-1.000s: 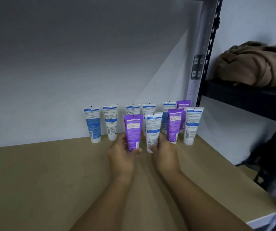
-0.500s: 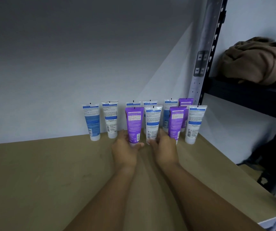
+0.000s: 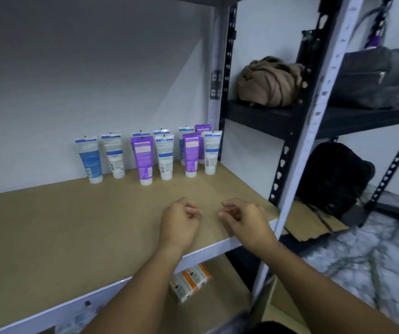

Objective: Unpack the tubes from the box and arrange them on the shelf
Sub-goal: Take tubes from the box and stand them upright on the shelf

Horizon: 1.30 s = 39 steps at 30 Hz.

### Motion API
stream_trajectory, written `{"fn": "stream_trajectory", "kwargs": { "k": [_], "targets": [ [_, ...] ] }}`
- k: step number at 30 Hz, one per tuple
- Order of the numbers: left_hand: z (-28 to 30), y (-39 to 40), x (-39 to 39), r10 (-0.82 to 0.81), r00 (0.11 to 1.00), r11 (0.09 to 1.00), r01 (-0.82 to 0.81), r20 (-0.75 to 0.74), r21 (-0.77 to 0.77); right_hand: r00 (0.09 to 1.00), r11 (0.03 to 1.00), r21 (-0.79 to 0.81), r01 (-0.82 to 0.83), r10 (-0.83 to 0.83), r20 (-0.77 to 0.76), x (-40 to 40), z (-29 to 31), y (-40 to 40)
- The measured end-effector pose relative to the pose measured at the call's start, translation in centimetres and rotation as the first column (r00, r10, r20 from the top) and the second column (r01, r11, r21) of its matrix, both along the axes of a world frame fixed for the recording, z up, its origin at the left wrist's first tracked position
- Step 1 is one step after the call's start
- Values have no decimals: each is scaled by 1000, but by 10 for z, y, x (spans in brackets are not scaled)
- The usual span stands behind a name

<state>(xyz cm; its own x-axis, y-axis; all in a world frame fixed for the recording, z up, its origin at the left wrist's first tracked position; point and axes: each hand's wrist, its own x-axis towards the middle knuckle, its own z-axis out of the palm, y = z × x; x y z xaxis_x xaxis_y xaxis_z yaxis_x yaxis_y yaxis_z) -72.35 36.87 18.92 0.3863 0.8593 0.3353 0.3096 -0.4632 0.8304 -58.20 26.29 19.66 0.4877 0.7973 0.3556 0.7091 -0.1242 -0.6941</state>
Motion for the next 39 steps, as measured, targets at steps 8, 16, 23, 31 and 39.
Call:
{"fn": "stream_trajectory", "kwargs": {
  "k": [8, 16, 23, 31, 39],
  "targets": [
    [-30, -133, 85, -500, 866, 866, 500, 18, -10, 978, 961, -196, 194, -174, 115, 67, -42, -170],
    [-209, -182, 166, -609, 769, 771, 515, -196, -375, 926, 796, -504, 334, -378, 16, 132, -177, -281],
    [-349, -202, 180, -583, 618, 796, 305, -528, -523, 828, 627, -698, 346, -554, -87, 152, -310, -301],
    [-377, -230, 192, -577, 487, 806, 212, -655, -552, 578, 549, -763, 340, -762, -291, 145, -380, -281],
    [-373, -228, 194, -635, 224, 754, 388, -739, -530, 420, 602, -685, 411, -792, -443, 140, -392, -283]
  ]
}}
